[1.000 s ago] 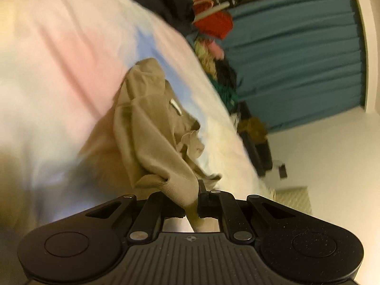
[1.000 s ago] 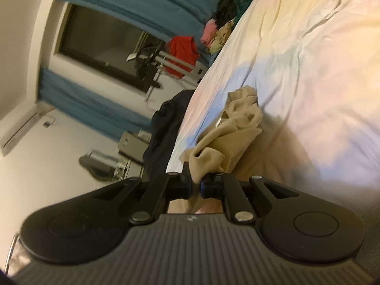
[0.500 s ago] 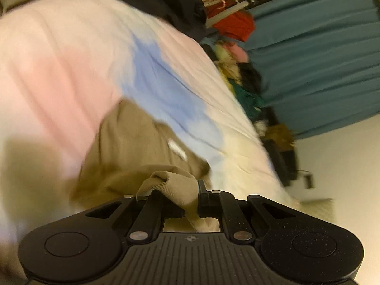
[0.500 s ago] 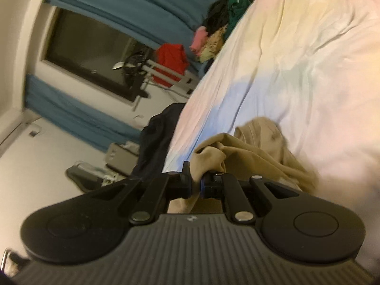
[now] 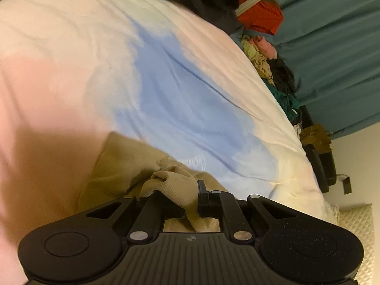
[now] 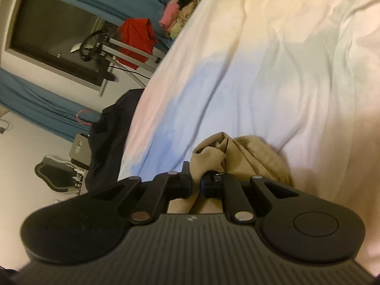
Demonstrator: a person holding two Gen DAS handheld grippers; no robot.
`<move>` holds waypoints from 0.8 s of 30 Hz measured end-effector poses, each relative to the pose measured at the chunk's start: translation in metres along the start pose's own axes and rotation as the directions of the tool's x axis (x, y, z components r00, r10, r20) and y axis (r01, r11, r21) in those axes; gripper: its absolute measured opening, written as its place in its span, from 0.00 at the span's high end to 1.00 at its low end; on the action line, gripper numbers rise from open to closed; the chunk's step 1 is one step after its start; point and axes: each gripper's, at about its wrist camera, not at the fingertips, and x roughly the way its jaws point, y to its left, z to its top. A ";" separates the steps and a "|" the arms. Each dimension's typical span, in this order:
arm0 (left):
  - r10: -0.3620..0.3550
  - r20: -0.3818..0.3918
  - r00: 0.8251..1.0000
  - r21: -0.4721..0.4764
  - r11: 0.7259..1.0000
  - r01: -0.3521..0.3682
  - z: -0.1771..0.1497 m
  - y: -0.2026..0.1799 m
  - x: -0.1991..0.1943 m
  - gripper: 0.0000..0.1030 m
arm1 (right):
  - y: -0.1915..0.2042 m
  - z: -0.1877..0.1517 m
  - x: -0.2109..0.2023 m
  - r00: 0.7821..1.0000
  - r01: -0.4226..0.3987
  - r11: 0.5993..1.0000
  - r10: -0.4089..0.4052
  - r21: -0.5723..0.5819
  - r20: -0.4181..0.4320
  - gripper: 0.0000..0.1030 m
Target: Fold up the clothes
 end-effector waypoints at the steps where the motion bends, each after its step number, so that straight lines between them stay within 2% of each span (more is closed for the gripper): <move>1: 0.004 0.002 1.000 0.007 1.000 -0.004 0.000 0.000 0.004 0.91 | -0.002 0.001 0.005 1.000 0.002 1.000 -0.002 0.001 -0.005 0.89; 9: 0.019 0.025 1.000 0.097 0.995 -0.022 -0.008 -0.006 0.010 0.90 | -0.008 0.002 0.013 1.000 0.001 1.000 -0.002 -0.023 -0.031 0.88; 10: 0.018 0.027 0.999 0.114 0.993 -0.021 -0.010 -0.008 0.008 0.87 | -0.006 0.002 0.011 0.999 0.000 0.999 -0.001 -0.032 -0.033 0.88; 11: 0.016 0.029 0.999 0.132 0.991 -0.020 -0.011 -0.010 0.006 0.79 | -0.004 0.002 0.009 0.999 -0.004 0.999 0.003 -0.041 -0.034 0.87; 12: 0.005 0.031 1.000 0.156 0.988 -0.009 -0.013 -0.014 0.003 0.65 | -0.001 0.002 0.006 0.999 -0.016 0.998 0.014 -0.057 -0.033 0.86; 13: -0.011 0.033 0.999 0.182 0.983 0.004 -0.015 -0.018 0.001 0.57 | 0.002 0.002 0.002 0.999 -0.032 0.997 0.030 -0.076 -0.030 0.84; 14: -0.041 0.029 0.999 0.223 0.974 0.033 -0.018 -0.023 -0.001 0.39 | 0.006 0.002 -0.003 0.997 -0.068 0.992 0.066 -0.104 -0.026 0.79; 15: -0.076 0.021 0.997 0.269 0.961 0.067 -0.021 -0.029 -0.003 0.25 | 0.011 0.001 -0.009 0.993 -0.117 0.983 0.115 -0.139 -0.023 0.53; 16: -0.084 0.031 0.996 0.330 0.941 0.069 -0.027 -0.035 -0.005 0.21 | 0.015 0.000 -0.014 0.987 -0.162 0.973 0.160 -0.164 -0.021 0.23; 17: -0.085 0.048 0.995 0.395 0.917 0.059 -0.035 -0.041 -0.007 0.21 | 0.019 -0.001 -0.019 0.978 -0.207 0.963 0.207 -0.174 -0.015 0.12; 18: -0.086 0.064 0.994 0.458 0.887 0.047 -0.042 -0.047 -0.009 0.21 | 0.023 -0.002 -0.025 0.969 -0.243 0.953 0.245 -0.182 -0.007 0.06; 21: -0.065 0.113 0.991 0.586 0.811 -0.014 -0.063 -0.060 -0.015 0.20 | 0.037 -0.006 -0.043 0.954 -0.289 0.926 0.299 -0.244 0.005 0.07; 24: -0.052 0.163 0.985 0.630 0.774 -0.063 -0.077 -0.062 -0.024 0.18 | 0.050 -0.015 -0.064 0.961 -0.236 0.894 0.274 -0.381 0.047 0.07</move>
